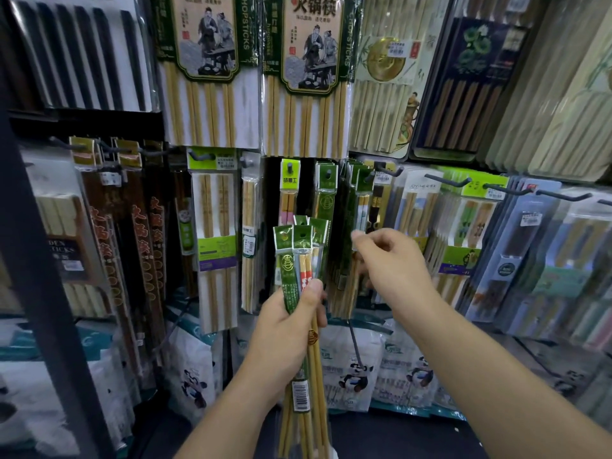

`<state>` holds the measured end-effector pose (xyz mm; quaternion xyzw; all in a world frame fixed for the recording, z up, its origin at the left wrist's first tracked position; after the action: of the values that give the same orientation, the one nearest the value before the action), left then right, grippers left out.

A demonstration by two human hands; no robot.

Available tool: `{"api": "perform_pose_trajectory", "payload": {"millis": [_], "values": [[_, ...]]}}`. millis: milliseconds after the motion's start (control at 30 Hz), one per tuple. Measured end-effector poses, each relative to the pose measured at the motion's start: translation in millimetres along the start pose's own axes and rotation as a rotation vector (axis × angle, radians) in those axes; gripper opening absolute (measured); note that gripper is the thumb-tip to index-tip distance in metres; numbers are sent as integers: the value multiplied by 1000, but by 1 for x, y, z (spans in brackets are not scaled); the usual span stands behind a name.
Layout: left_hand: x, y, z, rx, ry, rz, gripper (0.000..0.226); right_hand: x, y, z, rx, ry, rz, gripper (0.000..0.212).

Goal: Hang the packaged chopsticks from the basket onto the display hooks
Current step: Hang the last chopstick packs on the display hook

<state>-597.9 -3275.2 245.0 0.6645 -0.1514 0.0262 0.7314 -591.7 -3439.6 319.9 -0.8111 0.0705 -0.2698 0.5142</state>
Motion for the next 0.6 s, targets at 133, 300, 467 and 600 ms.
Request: {"api": "perform_pose_trajectory", "payload": {"millis": [133,300,467,600], "values": [[-3,2,5,-51,-77,17,49,-23,-11,12,77,-302,-104,22],[-4,5,6,-109,-104,-18,53,-25,-11,15,135,-251,-84,21],[-4,5,7,-216,-82,-126,63,-25,-3,15,148,-179,-65,27],[-4,4,6,-241,7,-131,48,-20,-2,12,123,-84,-86,26]]}}
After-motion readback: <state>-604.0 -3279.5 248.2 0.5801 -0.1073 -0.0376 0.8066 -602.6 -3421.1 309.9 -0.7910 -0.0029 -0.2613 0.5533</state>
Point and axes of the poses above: each hand's wrist, its own x-axis towards the middle knuckle, its own z-axis out of the palm, y = z × x, the point moved 1 cm from there along x, towards the middle knuckle, and after that the axes turned 1 degree about -x, right-handed, at the moved point
